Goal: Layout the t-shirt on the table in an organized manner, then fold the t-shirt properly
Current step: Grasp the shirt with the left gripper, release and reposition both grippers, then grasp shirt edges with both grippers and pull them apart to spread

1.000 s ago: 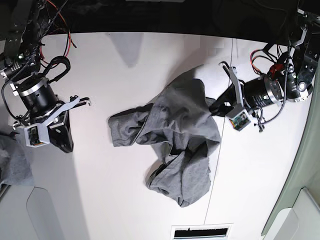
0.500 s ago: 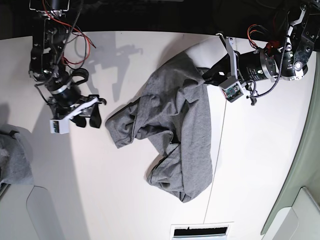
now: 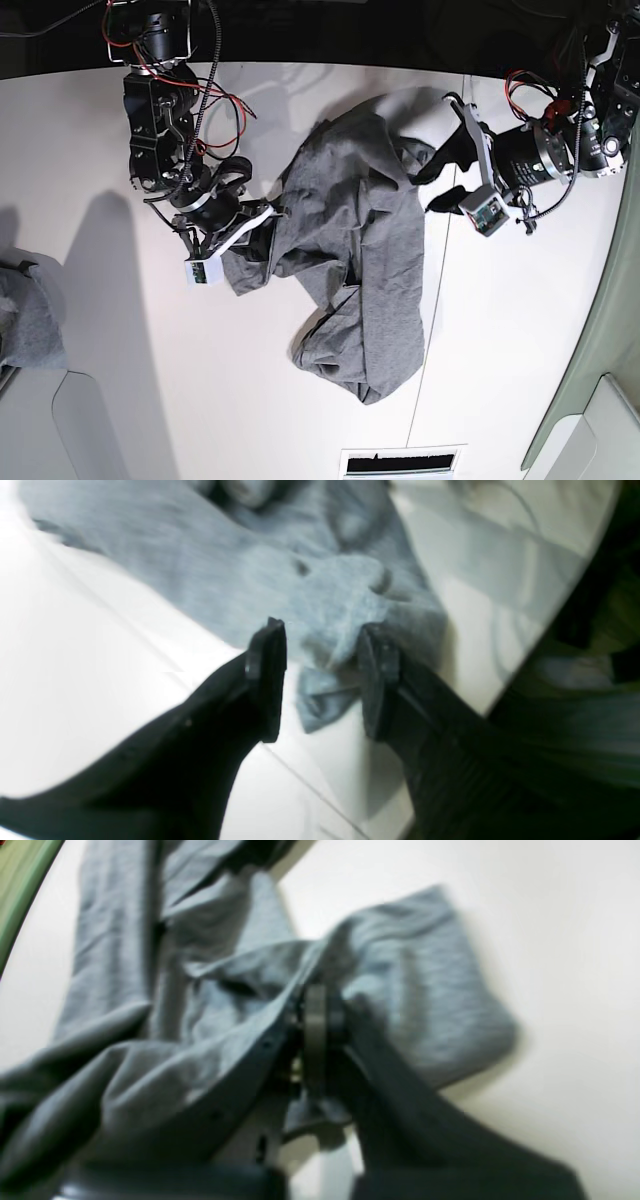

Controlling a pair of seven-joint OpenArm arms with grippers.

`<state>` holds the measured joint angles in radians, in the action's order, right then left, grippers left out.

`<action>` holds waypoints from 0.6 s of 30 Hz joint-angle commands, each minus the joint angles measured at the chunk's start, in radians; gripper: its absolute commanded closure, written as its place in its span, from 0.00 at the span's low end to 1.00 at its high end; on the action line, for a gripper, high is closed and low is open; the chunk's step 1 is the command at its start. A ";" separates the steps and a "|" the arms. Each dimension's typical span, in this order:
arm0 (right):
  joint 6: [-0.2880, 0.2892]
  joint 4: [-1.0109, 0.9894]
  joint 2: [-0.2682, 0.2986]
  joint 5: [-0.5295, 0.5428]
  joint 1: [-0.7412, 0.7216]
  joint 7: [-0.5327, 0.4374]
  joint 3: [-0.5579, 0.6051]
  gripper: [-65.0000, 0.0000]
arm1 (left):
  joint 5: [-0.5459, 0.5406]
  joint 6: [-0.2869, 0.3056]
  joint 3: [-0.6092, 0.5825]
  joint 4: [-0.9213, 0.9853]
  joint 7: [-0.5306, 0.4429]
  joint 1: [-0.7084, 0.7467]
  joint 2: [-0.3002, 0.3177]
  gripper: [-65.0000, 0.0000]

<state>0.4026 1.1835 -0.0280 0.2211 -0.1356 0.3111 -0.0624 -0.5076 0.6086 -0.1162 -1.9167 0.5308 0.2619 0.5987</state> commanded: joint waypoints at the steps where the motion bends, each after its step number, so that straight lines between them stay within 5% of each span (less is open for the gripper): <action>1: 0.018 0.018 0.011 0.002 -0.011 -0.021 -0.011 1.00 | -0.016 -0.029 0.010 -0.014 -0.035 -0.024 0.011 0.59; 6: 0.043 0.123 0.028 0.006 0.060 0.003 -0.108 1.00 | 0.019 -0.131 0.010 0.003 -0.056 -0.105 0.011 0.59; 15: 0.076 0.298 0.122 0.087 0.206 0.030 -0.327 1.00 | -0.005 -0.121 0.010 0.195 -0.064 -0.235 -0.016 0.58; 18: 0.139 0.296 0.149 0.172 0.234 0.031 -0.355 1.00 | -0.005 -0.114 0.010 0.263 -0.104 -0.257 -0.048 0.53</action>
<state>0.5224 1.4612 0.1169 0.3817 0.1070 0.3634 -0.4179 -0.5026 0.4953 -0.1143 -1.6379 0.4473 0.0242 0.5335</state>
